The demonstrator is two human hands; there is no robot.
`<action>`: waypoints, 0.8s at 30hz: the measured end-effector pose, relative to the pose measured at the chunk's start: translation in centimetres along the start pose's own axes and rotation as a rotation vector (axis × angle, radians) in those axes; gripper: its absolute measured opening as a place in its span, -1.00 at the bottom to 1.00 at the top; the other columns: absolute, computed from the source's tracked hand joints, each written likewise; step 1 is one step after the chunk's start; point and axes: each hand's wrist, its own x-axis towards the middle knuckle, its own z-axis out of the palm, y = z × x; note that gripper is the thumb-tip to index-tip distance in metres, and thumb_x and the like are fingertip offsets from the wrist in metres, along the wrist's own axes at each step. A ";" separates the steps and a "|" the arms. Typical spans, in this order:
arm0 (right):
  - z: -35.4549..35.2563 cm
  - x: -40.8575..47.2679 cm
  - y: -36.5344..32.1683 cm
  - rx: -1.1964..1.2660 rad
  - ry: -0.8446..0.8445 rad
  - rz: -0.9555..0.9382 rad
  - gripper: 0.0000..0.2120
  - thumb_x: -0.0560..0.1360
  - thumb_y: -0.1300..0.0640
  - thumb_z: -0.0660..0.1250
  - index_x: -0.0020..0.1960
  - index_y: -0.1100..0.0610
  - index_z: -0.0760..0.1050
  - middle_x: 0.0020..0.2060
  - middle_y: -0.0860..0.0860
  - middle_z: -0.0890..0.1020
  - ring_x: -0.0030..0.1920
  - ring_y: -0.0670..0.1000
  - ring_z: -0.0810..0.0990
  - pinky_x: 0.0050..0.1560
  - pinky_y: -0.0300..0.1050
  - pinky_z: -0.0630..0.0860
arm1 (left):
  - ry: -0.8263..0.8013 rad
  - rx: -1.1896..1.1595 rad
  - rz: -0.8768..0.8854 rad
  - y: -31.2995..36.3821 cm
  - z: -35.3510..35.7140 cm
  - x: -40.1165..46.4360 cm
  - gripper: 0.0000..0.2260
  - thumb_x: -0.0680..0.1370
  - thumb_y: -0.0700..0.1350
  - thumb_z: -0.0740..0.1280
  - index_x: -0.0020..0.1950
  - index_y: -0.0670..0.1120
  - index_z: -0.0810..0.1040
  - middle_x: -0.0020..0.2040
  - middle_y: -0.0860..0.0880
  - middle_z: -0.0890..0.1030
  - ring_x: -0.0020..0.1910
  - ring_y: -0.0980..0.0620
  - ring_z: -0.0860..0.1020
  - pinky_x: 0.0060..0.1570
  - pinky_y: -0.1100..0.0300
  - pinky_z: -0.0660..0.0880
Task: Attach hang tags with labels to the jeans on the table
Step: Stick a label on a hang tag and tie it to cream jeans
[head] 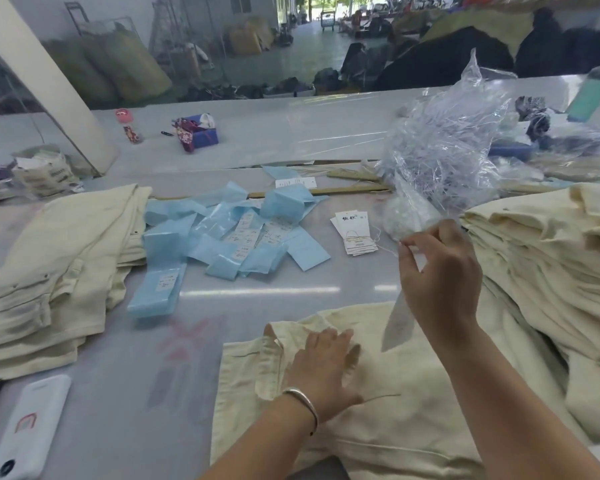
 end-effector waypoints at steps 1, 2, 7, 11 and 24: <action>-0.2 0.0 0.2 0.010 0.047 -0.042 -0.98 0.42 0.30 0.42 -0.16 0.26 0.62 -0.23 0.17 0.51 -0.20 0.21 0.51 -0.24 -0.14 0.31 | 0.013 0.035 -0.016 0.2 0.6 0.4 -0.23 0.47 0.14 0.36 0.56 0.05 0.03 0.50 0.00 0.18 0.48 -0.08 0.15 0.42 0.00 0.25; -0.4 0.0 0.4 0.022 0.089 -0.081 -0.97 0.44 0.30 0.41 -0.16 0.27 0.61 -0.22 0.19 0.51 -0.19 0.22 0.50 -0.20 -0.12 0.32 | 0.041 0.059 -0.025 0.2 1.0 0.7 -0.28 0.51 0.09 0.30 0.57 0.05 0.02 0.48 -0.01 0.20 0.47 -0.09 0.18 0.38 0.00 0.30; -0.4 -0.1 1.5 0.095 0.156 -0.178 -0.92 0.50 0.30 0.36 -0.12 0.29 0.62 -0.15 0.23 0.53 -0.11 0.24 0.52 0.19 0.09 0.44 | 0.345 -0.349 -0.116 -1.2 0.7 0.8 -0.42 0.56 -0.08 0.26 0.55 0.03 0.13 0.15 0.00 0.55 0.13 0.02 0.51 0.06 0.24 0.39; 2.3 -2.4 1.0 0.130 -0.050 -0.131 -0.97 0.45 0.29 0.42 -0.16 0.23 0.63 -0.20 0.14 0.57 -0.13 0.23 0.57 0.25 0.15 0.37 | 0.552 -0.704 -0.315 -4.2 -0.9 0.0 -0.49 0.59 -0.06 0.29 0.50 0.11 0.21 -0.27 0.03 0.52 -0.28 0.01 0.51 -0.23 0.17 0.39; 10.9 -12.2 -6.2 0.304 -0.719 0.221 -0.91 0.45 0.02 0.43 -0.13 -0.02 0.71 -0.31 -0.05 0.58 -0.10 0.04 0.49 0.02 -0.03 0.34 | 0.469 -0.731 -0.272 -9.4 -3.0 -0.9 -0.76 0.51 -0.23 0.38 -0.20 0.12 0.49 -0.10 0.03 0.54 -0.23 0.15 0.50 -0.20 0.47 0.37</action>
